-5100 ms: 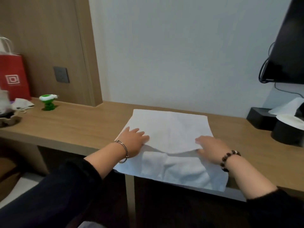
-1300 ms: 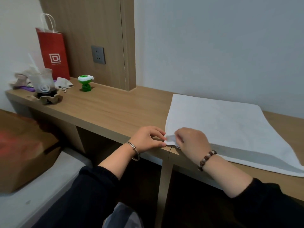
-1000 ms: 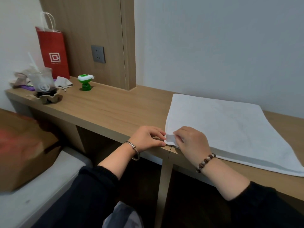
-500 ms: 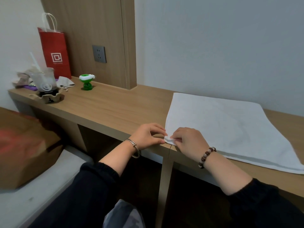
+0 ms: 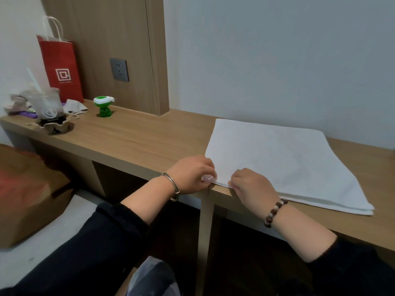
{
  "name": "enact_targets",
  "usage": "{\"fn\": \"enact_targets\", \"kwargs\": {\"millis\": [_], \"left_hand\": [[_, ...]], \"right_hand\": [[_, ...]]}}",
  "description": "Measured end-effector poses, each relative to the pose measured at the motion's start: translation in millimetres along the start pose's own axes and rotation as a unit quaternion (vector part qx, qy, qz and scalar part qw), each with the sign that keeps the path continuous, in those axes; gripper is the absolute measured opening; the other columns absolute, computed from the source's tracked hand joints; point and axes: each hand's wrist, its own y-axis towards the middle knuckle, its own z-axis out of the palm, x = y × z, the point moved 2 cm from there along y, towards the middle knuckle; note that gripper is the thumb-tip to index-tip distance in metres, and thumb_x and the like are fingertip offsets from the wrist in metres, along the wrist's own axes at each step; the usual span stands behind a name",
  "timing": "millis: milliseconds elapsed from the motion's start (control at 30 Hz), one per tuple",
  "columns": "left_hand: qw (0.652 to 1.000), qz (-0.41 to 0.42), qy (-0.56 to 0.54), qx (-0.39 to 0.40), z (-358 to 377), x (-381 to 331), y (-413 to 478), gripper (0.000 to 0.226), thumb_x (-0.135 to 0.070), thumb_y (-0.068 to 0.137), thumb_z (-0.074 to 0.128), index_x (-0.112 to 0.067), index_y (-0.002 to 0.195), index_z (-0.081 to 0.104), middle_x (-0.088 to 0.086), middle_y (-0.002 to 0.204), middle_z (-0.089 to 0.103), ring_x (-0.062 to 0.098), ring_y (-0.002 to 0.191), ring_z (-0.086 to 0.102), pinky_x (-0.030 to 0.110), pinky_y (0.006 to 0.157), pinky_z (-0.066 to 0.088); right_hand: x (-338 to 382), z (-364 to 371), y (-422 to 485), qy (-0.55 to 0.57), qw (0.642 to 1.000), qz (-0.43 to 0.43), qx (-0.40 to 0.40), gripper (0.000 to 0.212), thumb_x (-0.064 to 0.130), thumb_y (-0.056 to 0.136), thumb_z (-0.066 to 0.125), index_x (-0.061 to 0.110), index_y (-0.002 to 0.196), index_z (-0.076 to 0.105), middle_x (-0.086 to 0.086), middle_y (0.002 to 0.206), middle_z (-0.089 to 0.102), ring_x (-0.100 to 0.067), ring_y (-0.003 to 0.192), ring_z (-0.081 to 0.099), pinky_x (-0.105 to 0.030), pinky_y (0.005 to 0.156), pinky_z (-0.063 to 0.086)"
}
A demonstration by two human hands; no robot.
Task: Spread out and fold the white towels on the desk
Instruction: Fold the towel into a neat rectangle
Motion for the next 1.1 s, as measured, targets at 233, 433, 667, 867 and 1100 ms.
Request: {"fn": "enact_targets", "kwargs": {"millis": [233, 433, 667, 867, 1100], "left_hand": [[0.991, -0.090, -0.093, -0.035, 7, 9, 1, 0.009, -0.023, 0.080, 0.074, -0.016, 0.084, 0.074, -0.005, 0.092, 0.071, 0.012, 0.087, 0.062, 0.025, 0.079, 0.045], [0.979, -0.143, -0.137, -0.048, 10, 9, -1, 0.009, -0.024, 0.075, 0.078, -0.018, 0.079, 0.073, -0.007, 0.087, 0.072, 0.009, 0.080, 0.065, 0.025, 0.079, 0.049], [0.985, -0.113, -0.124, -0.038, 7, 9, -5, 0.009, -0.015, 0.080, 0.074, -0.009, 0.086, 0.074, 0.002, 0.097, 0.072, 0.018, 0.092, 0.065, 0.029, 0.086, 0.047], [0.997, -0.020, 0.070, 0.020, -1, 1, -2, 0.029, -0.029, 0.093, 0.051, -0.010, 0.082, 0.070, 0.002, 0.092, 0.065, 0.021, 0.091, 0.054, 0.032, 0.077, 0.041], [0.998, -0.008, -0.036, 0.049, 17, -66, 51, 0.022, -0.035, 0.090, 0.055, -0.021, 0.101, 0.069, -0.005, 0.106, 0.061, 0.013, 0.095, 0.054, 0.023, 0.075, 0.040]], "right_hand": [[-21, -7, -9, 0.039, 0.996, 0.078, 0.006, 0.022, 0.019, 0.095, 0.046, 0.022, 0.105, 0.065, 0.006, 0.103, 0.057, -0.013, 0.101, 0.050, -0.022, 0.077, 0.042], [-44, -16, -22, 0.114, 0.967, 0.204, -0.102, 0.011, 0.018, 0.087, 0.062, 0.019, 0.077, 0.068, 0.008, 0.082, 0.062, -0.010, 0.080, 0.054, -0.024, 0.069, 0.040], [-47, -3, -36, 0.024, 0.995, 0.092, -0.026, 0.020, 0.018, 0.093, 0.054, 0.012, 0.087, 0.071, 0.001, 0.092, 0.060, -0.018, 0.092, 0.051, -0.035, 0.071, 0.047], [-60, -12, -47, 0.074, 0.994, 0.080, -0.017, 0.020, 0.016, 0.094, 0.056, 0.015, 0.101, 0.074, -0.001, 0.098, 0.063, -0.022, 0.095, 0.054, -0.031, 0.078, 0.043], [-61, -14, -48, 0.086, 0.992, 0.085, -0.025, 0.021, 0.019, 0.094, 0.056, 0.019, 0.107, 0.073, 0.002, 0.107, 0.065, -0.017, 0.101, 0.055, -0.021, 0.080, 0.036]]}}
